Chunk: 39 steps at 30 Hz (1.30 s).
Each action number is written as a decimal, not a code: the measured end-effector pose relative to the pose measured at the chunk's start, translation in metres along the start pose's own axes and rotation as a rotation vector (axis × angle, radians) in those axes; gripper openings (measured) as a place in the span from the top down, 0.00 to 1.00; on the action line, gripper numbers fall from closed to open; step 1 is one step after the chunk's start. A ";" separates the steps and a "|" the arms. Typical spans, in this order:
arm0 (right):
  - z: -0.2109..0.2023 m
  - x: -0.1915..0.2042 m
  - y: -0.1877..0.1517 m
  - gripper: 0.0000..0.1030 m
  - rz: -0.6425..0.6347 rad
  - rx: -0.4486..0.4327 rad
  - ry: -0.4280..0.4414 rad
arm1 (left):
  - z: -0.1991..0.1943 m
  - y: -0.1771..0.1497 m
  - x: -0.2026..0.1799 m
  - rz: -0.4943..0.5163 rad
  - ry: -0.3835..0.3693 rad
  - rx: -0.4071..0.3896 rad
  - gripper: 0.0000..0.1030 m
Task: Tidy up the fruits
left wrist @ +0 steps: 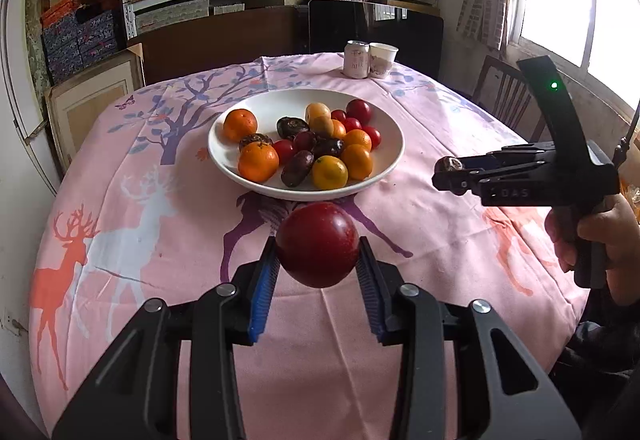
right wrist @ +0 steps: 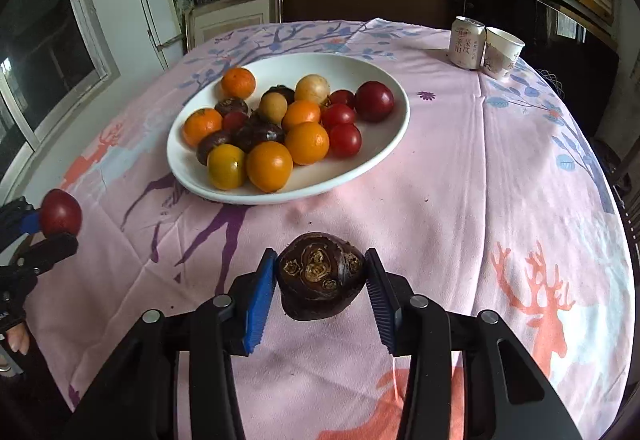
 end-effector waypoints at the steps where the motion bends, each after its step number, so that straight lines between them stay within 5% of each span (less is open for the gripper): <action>1: -0.003 -0.005 0.010 0.56 0.017 -0.013 0.010 | 0.002 0.007 0.001 -0.001 -0.004 -0.004 0.63; 8: 0.021 -0.012 0.119 0.56 0.089 -0.046 0.063 | 0.057 0.085 0.015 -0.002 0.002 -0.031 0.63; 12: 0.060 -0.006 0.149 0.56 0.132 -0.014 0.084 | 0.105 0.110 0.028 -0.029 0.032 0.012 0.63; 16: 0.057 -0.005 0.153 0.36 0.150 -0.048 0.068 | 0.107 0.116 0.043 -0.097 0.074 -0.002 0.12; 21: 0.018 -0.001 0.107 0.26 0.121 -0.071 0.056 | 0.065 0.093 0.046 -0.157 0.075 -0.040 0.05; 24: -0.008 0.001 0.060 0.04 0.100 -0.088 0.026 | 0.042 0.061 0.040 -0.188 0.091 0.000 0.05; 29: -0.045 -0.008 -0.017 0.04 0.178 -0.099 0.025 | -0.002 0.008 0.022 -0.216 0.106 0.020 0.05; 34: -0.092 -0.001 -0.067 0.04 0.193 -0.145 0.001 | -0.062 -0.024 -0.005 -0.209 0.103 -0.056 0.05; 39: -0.137 0.017 -0.097 0.04 0.136 -0.197 -0.047 | -0.114 -0.043 -0.034 -0.164 0.196 -0.134 0.05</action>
Point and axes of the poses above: each gripper's, at about its wrist camera, not at the fingertips, and z roughly the way its jaws point, x to its left, y to its top, the point moved 5 cm from there along z, roughly the way its jaws point, and after that the axes turned 1 degree about x, right-handed, at the moved point
